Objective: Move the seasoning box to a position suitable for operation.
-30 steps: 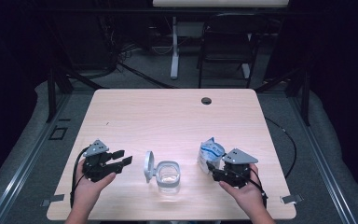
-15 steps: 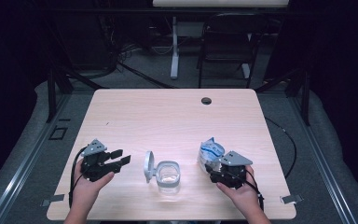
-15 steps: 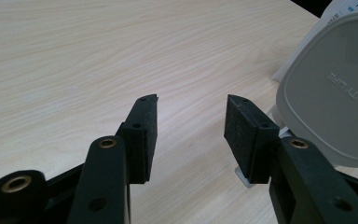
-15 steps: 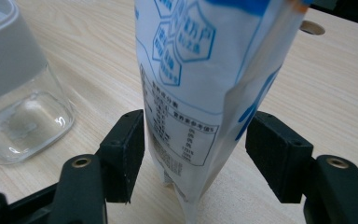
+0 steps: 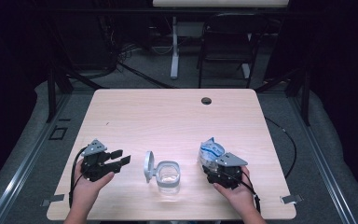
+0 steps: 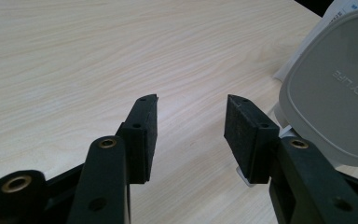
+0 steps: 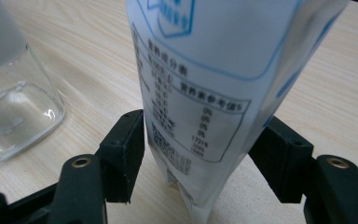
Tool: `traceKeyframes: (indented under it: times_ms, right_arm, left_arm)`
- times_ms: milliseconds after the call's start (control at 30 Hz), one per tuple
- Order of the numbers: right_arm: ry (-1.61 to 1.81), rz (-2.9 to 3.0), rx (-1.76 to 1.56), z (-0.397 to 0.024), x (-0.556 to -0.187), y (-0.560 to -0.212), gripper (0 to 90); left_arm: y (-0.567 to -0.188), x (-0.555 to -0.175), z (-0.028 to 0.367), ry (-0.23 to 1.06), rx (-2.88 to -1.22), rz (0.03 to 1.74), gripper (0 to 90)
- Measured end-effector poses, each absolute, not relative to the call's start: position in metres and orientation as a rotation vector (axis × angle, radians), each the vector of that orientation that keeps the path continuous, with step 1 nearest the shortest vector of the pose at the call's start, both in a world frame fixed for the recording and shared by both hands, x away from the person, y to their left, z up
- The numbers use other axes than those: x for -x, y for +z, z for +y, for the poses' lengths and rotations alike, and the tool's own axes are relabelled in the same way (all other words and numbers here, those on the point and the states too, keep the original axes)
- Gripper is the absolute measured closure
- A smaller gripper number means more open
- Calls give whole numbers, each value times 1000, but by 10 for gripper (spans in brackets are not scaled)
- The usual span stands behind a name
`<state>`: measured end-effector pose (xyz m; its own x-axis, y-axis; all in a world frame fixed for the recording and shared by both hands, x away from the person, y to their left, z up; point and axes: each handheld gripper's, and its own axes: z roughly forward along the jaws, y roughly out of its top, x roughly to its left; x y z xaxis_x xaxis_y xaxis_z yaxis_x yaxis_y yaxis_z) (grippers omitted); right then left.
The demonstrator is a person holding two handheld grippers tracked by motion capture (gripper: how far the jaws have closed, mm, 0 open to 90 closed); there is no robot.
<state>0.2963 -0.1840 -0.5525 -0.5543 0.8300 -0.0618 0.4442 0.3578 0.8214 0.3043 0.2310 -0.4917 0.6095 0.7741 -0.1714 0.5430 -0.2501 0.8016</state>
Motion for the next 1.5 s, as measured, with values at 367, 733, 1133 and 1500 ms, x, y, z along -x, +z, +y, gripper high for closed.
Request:
traceKeyframes:
  times_ms: [367,733,1133,1500]
  right_arm:
    - [1108,2123,-1117,-182,-298,-564,372]
    - [1069,2136,-1117,-178,-301,-571,368]
    - [1058,2131,-1122,-176,-304,-574,368]
    - [1048,2124,-1142,-173,-306,-578,378]
  left_arm:
    - [-493,-305,231,317,-1935,1052,547]
    - [-493,-305,232,321,-1934,1056,547]
    - [-494,-305,232,319,-1934,1057,547]
    - [-494,-306,232,324,-1931,1058,547]
